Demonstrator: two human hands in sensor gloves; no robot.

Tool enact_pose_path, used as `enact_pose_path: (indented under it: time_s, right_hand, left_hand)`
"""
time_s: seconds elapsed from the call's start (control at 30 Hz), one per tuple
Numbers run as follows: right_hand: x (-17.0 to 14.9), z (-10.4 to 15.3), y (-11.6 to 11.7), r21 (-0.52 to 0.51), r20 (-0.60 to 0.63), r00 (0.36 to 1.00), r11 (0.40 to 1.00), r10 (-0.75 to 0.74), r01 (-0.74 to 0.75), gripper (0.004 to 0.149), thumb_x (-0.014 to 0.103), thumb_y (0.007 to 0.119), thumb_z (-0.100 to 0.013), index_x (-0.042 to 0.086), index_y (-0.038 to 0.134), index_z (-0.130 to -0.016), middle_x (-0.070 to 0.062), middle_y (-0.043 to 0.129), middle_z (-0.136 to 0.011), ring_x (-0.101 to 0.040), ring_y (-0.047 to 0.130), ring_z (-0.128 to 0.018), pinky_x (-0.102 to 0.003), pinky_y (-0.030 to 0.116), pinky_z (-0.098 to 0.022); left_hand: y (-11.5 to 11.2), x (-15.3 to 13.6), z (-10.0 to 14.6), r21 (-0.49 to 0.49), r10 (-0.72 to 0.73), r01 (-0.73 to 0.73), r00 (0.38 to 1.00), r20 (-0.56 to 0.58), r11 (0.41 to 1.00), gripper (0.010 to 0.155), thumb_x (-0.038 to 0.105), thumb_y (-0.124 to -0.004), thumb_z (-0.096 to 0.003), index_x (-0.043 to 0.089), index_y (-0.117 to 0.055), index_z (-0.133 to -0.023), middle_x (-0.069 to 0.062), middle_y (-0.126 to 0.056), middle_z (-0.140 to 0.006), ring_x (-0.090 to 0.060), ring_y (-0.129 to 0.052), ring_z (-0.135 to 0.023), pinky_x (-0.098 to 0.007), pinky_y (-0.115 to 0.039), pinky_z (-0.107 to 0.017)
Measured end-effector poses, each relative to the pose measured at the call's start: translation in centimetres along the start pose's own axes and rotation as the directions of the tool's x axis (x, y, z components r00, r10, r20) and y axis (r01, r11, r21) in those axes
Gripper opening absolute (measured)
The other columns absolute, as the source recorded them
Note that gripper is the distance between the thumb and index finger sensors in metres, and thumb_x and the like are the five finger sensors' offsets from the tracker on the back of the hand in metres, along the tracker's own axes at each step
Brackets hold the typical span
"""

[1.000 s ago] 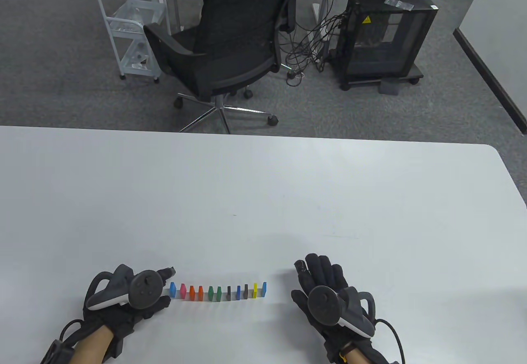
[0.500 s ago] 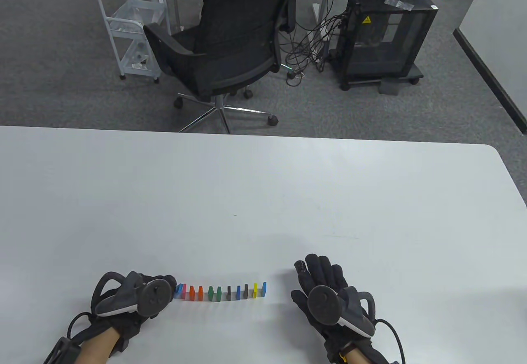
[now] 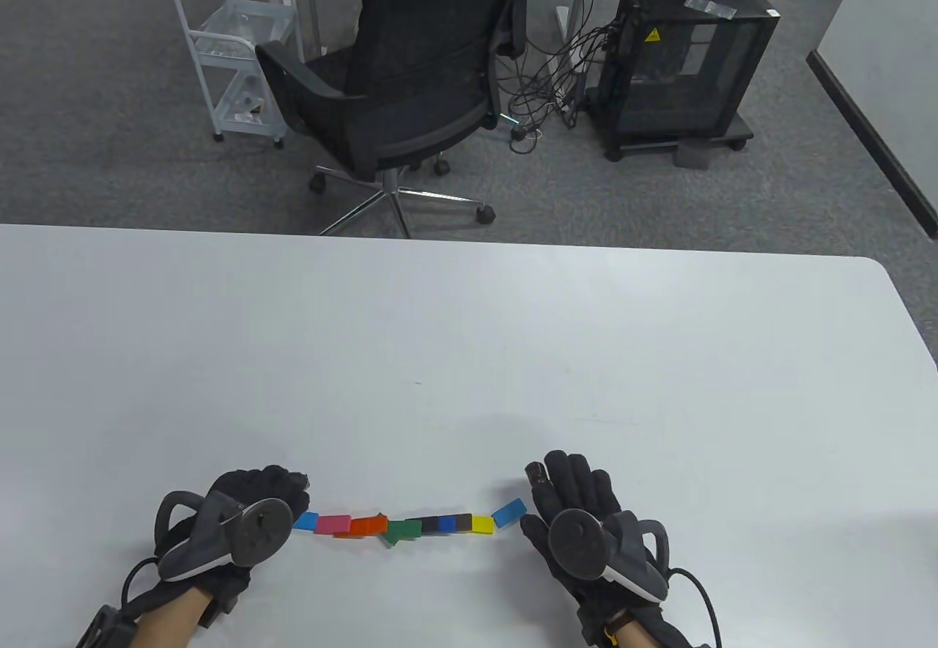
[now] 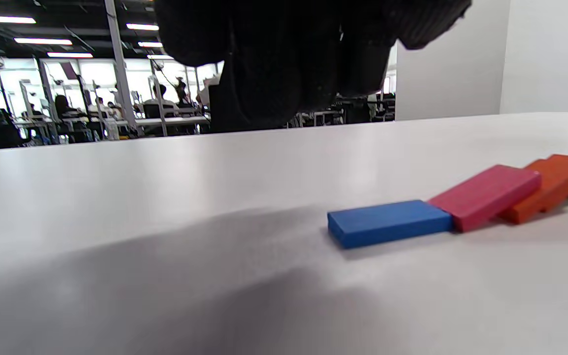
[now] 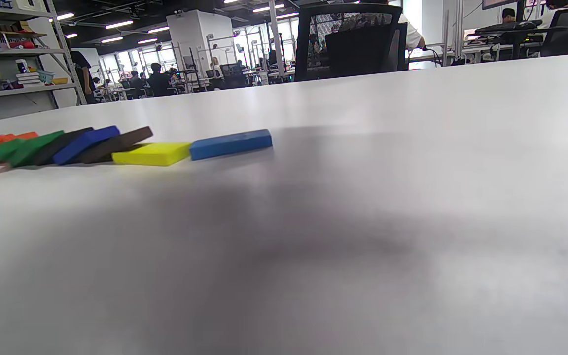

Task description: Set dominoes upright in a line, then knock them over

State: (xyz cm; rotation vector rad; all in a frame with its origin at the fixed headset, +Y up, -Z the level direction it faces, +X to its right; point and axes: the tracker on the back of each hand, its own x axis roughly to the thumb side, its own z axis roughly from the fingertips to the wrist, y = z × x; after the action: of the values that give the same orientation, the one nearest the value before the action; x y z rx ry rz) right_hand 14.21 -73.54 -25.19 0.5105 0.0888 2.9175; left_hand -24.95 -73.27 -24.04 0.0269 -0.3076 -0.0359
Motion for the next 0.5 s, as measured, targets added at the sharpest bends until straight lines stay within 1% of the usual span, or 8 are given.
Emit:
enact_pose_path:
  time_s: [0.07,0.13,0.2,0.23,0.33,0.5]
  right_hand:
    - [-0.03,0.02,-0.03,-0.016,-0.001,1.000,1.000,0.005,-0.005,0.068,0.049,0.047,-0.058,0.017,0.041,-0.118,-0.012,0.024,-0.120,-0.038,0.028,-0.111,-0.051,0.023,-0.081]
    - [0.00,0.04,-0.06,-0.032,-0.003,1.000,0.999,0.009,-0.009,0.067,0.048,0.046,-0.058,0.017,0.041,-0.118,-0.012,0.024,-0.120,-0.038,0.029,-0.111,-0.051,0.023,-0.081]
    - [0.01,0.04,-0.01,-0.043,-0.005,1.000,0.999,0.014,-0.015,0.068,0.048,0.046,-0.058,0.017,0.041,-0.118,-0.012,0.025,-0.120,-0.038,0.029,-0.111,-0.051,0.023,-0.081]
    - [0.03,0.04,0.01,-0.046,-0.006,1.000,0.999,0.017,-0.017,0.067,0.048,0.046,-0.058,0.017,0.041,-0.118,-0.012,0.025,-0.120,-0.038,0.029,-0.111,-0.050,0.023,-0.081]
    - [0.06,0.00,0.19,-0.038,-0.003,1.000,0.999,0.021,-0.021,0.067,0.048,0.046,-0.058,0.017,0.041,-0.118,-0.012,0.025,-0.120,-0.038,0.029,-0.111,-0.051,0.023,-0.081]
    - [0.13,-0.02,0.33,-0.031,0.000,1.000,0.999,0.022,-0.022,0.067,0.048,0.046,-0.058,0.017,0.041,-0.118,-0.012,0.025,-0.120,-0.038,0.029,-0.111,-0.051,0.023,-0.081]
  left_hand:
    - [0.12,-0.03,0.05,0.012,-0.015,0.015,1.000,-0.017,1.000,0.052,0.043,-0.055,-0.0705,0.018,-0.073,-0.113,-0.011,-0.076,-0.117,-0.031,-0.081,-0.104,-0.048,-0.063,-0.082]
    - [0.06,-0.08,0.04,-0.031,-0.025,0.024,0.999,-0.034,0.999,0.058,0.043,-0.049,-0.0716,0.016,-0.055,-0.123,-0.014,-0.055,-0.128,-0.035,-0.060,-0.116,-0.050,-0.050,-0.087]
    - [-0.19,-0.18,0.07,-0.067,-0.036,0.032,0.998,-0.048,0.997,0.062,0.044,-0.044,-0.0723,0.015,-0.039,-0.127,-0.015,-0.036,-0.132,-0.038,-0.041,-0.121,-0.052,-0.036,-0.090]
    - [-0.31,-0.20,0.06,-0.066,-0.038,0.035,0.998,-0.048,0.997,0.063,0.043,-0.043,-0.0723,0.015,-0.035,-0.127,-0.015,-0.032,-0.133,-0.038,-0.036,-0.121,-0.053,-0.033,-0.090]
    - [-0.50,-0.23,0.02,-0.064,-0.044,0.041,0.998,-0.045,0.997,0.064,0.044,-0.041,-0.0722,0.015,-0.028,-0.128,-0.014,-0.026,-0.133,-0.038,-0.030,-0.122,-0.053,-0.026,-0.089]
    - [-0.62,-0.16,-0.01,-0.075,-0.046,0.042,0.998,-0.042,0.996,0.064,0.044,-0.040,-0.0722,0.015,-0.026,-0.128,-0.014,-0.024,-0.133,-0.037,-0.028,-0.122,-0.052,-0.024,-0.089]
